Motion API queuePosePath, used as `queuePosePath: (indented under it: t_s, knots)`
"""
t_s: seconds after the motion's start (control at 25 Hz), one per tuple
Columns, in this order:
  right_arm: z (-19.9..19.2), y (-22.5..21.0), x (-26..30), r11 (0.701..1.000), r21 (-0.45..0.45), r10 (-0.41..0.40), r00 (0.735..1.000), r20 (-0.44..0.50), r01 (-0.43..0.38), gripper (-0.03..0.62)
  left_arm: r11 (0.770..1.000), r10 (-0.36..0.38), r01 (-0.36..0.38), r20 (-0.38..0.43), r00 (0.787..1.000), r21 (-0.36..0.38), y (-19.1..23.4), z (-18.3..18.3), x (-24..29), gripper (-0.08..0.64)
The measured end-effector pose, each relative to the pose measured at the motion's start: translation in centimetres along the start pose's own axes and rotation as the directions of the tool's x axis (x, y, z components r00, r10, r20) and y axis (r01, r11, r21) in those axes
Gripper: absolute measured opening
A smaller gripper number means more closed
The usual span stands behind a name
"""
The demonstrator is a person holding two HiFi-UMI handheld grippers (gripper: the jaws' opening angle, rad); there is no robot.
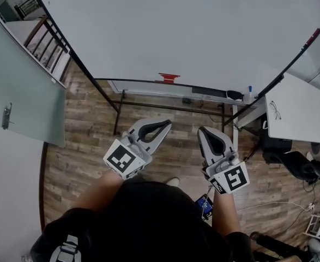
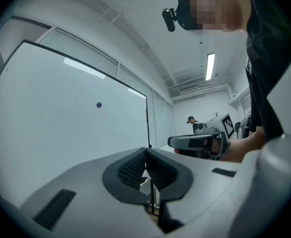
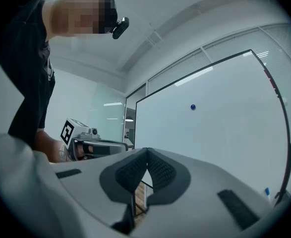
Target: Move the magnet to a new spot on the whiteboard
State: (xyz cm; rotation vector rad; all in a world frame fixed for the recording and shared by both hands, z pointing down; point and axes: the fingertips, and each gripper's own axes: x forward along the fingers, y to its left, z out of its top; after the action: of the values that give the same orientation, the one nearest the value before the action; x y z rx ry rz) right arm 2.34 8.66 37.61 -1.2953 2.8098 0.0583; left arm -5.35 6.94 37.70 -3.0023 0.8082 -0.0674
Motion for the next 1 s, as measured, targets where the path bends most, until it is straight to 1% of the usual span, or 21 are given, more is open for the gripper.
queuePosePath:
  t_s: [0.08, 0.28, 0.4, 0.48, 0.56, 0.64, 0.84, 1.0]
  knots:
    - [-0.1, -0.6, -0.9, 1.0, 0.011, 0.016, 1.0, 0.006, -0.016, -0.011, 1.0, 0.003, -0.003, -0.002, 1.0, 0.006, -0.9, 0.0, 1.0, 0.005]
    - [-0.4, -1.9, -2.1, 0.999, 0.004, 0.035, 0.999, 0.0, -0.035, -0.011, 1.0, 0.019, -0.019, -0.016, 1.0, 0.0, -2.3, -0.2, 2.6, 0.005]
    - [-0.6, -2.3, -2.0, 0.999, -0.001, 0.045, 0.999, -0.011, -0.045, -0.011, 0.999, 0.032, -0.032, -0.027, 0.999, 0.002, -2.2, -0.3, 3.2, 0.005]
    - [-0.9, -2.7, -1.6, 0.999, -0.007, 0.048, 0.999, -0.02, -0.048, -0.011, 0.999, 0.038, -0.038, -0.014, 0.999, -0.01, -1.7, -0.3, 3.6, 0.005]
    - [-1.1, -3.2, -1.0, 0.999, -0.002, 0.049, 0.999, -0.023, -0.049, -0.011, 0.999, 0.047, -0.048, -0.02, 0.999, -0.019, -0.8, -0.4, 3.9, 0.005]
    - [-1.4, -3.8, -0.1, 0.999, 0.002, 0.047, 0.999, -0.028, -0.047, -0.011, 0.998, 0.053, -0.053, -0.037, 0.998, -0.013, 0.3, -0.6, 4.2, 0.005]
    - [-2.0, -4.9, 3.0, 0.999, -0.011, 0.038, 0.998, -0.049, -0.038, -0.011, 0.999, 0.027, -0.027, 0.008, 1.0, -0.021, 3.4, -1.4, 5.1, 0.005]
    - [-1.9, -6.5, 6.4, 0.999, -0.033, 0.017, 0.998, -0.065, -0.019, -0.011, 1.0, 0.004, -0.004, 0.032, 0.999, -0.026, 7.2, -0.8, 6.5, 0.005]
